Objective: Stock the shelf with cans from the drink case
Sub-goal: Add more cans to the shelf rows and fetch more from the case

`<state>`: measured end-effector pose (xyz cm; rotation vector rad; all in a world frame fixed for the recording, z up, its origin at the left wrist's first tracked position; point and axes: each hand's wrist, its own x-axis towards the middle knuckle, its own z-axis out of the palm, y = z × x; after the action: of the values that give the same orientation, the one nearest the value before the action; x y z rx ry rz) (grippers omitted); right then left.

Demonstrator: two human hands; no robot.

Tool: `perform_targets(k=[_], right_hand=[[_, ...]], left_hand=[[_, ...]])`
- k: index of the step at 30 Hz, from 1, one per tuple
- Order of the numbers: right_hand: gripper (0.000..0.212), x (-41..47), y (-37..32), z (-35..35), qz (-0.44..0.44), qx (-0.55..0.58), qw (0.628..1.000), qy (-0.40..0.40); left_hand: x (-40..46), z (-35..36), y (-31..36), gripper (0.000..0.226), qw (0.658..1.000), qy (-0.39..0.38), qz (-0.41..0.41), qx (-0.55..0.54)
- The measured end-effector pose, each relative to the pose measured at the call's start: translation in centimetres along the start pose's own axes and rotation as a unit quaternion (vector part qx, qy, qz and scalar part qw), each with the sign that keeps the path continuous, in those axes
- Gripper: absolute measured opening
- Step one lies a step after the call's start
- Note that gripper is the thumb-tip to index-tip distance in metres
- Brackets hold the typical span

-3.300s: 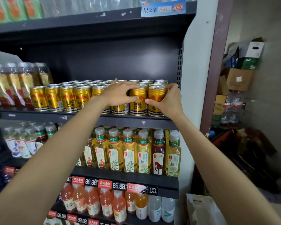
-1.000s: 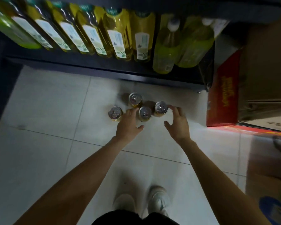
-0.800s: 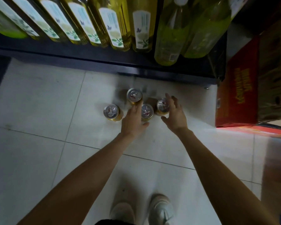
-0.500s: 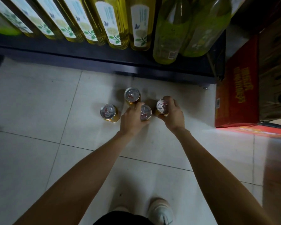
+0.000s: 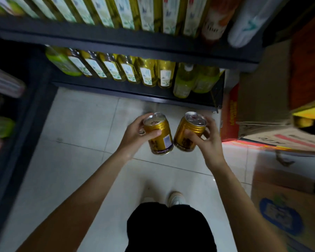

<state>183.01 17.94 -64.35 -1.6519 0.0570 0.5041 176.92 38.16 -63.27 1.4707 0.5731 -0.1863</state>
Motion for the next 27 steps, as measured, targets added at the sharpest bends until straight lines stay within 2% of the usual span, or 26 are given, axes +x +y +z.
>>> perform_targets(k=[3,5,8,11,13,16,18,23,27], right_hand=[[0.064,-4.9,-8.5,-0.3,0.010,0.036,0.998,-0.042],[0.067,-8.2,-14.1,-0.5,0.023,0.063,0.997,-0.036],[0.055,-13.0,-22.3,-0.7,0.040,0.096,0.994,-0.017],[0.052,-17.3,-30.2,-1.2,0.045,0.092,0.995,-0.013],[0.038,-19.7,-34.5,-1.4,0.034,0.100,0.994,0.000],[0.031,-22.3,-39.6,-2.0,0.020,0.098,0.995,0.001],[0.031,-23.5,-42.7,-2.4,0.007,0.105,0.994,0.007],[0.050,-24.7,-49.3,-4.7,-0.031,0.150,0.988,0.019],[0.043,-24.0,-54.4,-8.1,-0.065,0.184,0.981,-0.021]], left_hand=[[-5.6,-0.3,7.8,0.057,0.998,-0.029,-0.006,-0.051],[-9.4,-0.3,12.8,0.064,0.997,-0.039,-0.003,-0.069],[-15.0,-0.1,20.4,0.076,0.996,-0.045,0.010,-0.075],[-19.8,0.0,27.9,0.078,0.997,-0.054,0.019,-0.059],[-22.6,-0.1,32.4,0.084,0.997,-0.056,0.027,-0.048],[-25.6,-0.1,38.2,0.094,0.997,-0.059,0.050,-0.023],[-27.1,0.0,41.6,0.089,0.995,-0.064,0.077,-0.011],[-28.6,1.2,48.3,0.080,0.991,-0.055,0.123,-0.012],[-28.7,3.8,53.8,0.047,0.984,-0.047,0.167,-0.036]])
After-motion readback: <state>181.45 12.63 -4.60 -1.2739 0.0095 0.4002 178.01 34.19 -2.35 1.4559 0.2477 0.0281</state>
